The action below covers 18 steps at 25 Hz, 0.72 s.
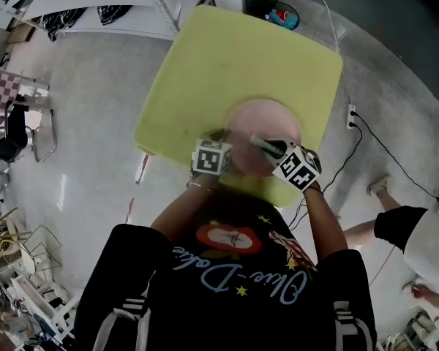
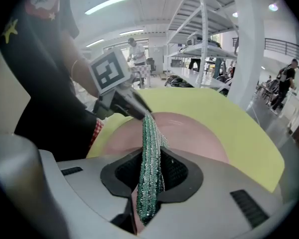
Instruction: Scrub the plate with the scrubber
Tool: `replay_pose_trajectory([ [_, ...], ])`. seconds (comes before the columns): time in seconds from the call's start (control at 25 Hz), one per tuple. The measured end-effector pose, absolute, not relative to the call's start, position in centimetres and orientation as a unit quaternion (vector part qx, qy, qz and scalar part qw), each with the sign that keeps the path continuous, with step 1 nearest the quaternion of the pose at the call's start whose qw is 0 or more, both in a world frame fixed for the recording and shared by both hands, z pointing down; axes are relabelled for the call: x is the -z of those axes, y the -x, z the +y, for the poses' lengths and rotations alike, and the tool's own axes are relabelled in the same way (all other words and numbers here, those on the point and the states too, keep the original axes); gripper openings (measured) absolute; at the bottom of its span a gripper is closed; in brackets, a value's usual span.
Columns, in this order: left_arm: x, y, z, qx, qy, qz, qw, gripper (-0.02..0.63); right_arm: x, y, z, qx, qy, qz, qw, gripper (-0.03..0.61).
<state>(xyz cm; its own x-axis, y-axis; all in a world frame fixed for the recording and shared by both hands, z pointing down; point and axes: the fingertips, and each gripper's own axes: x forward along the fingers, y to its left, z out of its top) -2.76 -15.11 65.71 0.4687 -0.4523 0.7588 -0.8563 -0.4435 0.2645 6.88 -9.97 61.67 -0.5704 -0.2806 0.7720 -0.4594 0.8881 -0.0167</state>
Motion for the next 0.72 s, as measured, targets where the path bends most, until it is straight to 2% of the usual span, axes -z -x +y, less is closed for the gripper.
replay_pose_trajectory([
  [0.28, -65.6, 2.6, -15.2, -0.308, -0.792, -0.413, 0.328, 0.046, -61.3, -10.3, -16.0, -0.067, -0.293, -0.852, 0.428, 0.066],
  [0.72, -65.7, 3.1, -15.2, -0.313, -0.792, -0.412, 0.323, 0.046, -63.7, -9.2, -15.7, -0.070, -0.268, -0.844, 0.459, 0.066],
])
